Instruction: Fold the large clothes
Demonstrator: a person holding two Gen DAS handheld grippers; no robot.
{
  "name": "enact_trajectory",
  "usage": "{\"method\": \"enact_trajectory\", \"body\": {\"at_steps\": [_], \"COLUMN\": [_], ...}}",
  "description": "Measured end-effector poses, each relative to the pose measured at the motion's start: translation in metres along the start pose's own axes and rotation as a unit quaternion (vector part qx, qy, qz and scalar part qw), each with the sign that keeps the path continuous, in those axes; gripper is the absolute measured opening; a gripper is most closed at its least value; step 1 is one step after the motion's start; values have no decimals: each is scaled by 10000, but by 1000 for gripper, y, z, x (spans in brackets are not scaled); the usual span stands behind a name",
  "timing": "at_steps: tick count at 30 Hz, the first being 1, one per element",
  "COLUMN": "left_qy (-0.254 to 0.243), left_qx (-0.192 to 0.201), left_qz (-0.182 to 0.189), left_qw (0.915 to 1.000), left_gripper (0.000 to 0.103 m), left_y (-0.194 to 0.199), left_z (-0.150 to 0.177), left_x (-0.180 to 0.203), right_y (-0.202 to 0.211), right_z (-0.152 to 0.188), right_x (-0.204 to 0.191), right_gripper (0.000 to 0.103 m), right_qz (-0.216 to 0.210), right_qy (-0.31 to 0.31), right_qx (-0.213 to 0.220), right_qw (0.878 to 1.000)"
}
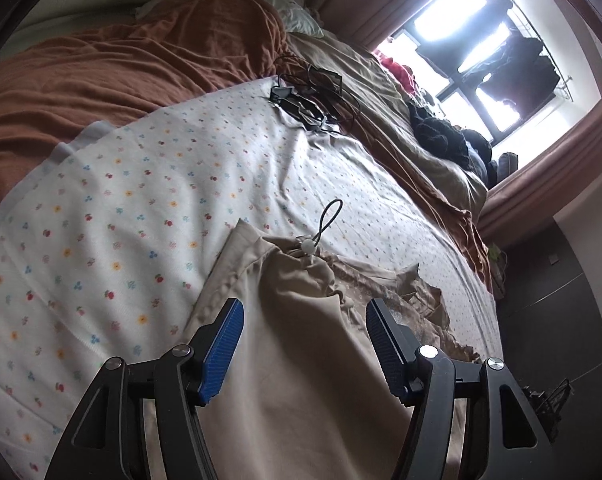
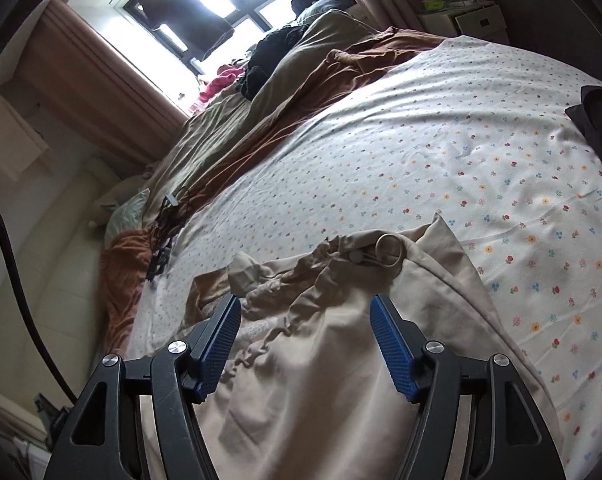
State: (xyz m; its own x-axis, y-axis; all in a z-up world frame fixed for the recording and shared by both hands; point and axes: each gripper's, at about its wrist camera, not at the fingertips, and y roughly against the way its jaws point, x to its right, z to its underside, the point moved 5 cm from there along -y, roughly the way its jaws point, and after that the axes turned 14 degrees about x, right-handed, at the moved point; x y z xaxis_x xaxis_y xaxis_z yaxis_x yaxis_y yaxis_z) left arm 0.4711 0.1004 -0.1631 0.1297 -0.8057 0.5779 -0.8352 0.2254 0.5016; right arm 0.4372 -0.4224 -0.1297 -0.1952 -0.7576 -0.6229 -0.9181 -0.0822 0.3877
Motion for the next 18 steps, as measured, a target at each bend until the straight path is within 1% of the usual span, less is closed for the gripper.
{"method": "enact_trajectory", "body": {"at_steps": [3, 6, 12, 18], "left_qy": [62, 101, 229, 143], "left_qx": [84, 167, 237, 365], "left_qz": [-46, -126, -214, -347], "left_qw": [9999, 9997, 9992, 9986], "left_gripper": [65, 65, 65, 65], "left_y": [24, 47, 87, 121], "left_z": [3, 6, 15, 24], "left_x": [-7, -13, -27, -37], "right_y": [11, 21, 35, 50], "right_z": [4, 11, 35, 56], "right_x": [-17, -33, -67, -92], "right_gripper": [67, 67, 67, 67], "right_qz": [-90, -85, -113, -234], "right_qy": [47, 137, 369, 443], "right_qx": [1, -3, -139, -240], "right_qw": [9999, 9999, 9992, 9985]}}
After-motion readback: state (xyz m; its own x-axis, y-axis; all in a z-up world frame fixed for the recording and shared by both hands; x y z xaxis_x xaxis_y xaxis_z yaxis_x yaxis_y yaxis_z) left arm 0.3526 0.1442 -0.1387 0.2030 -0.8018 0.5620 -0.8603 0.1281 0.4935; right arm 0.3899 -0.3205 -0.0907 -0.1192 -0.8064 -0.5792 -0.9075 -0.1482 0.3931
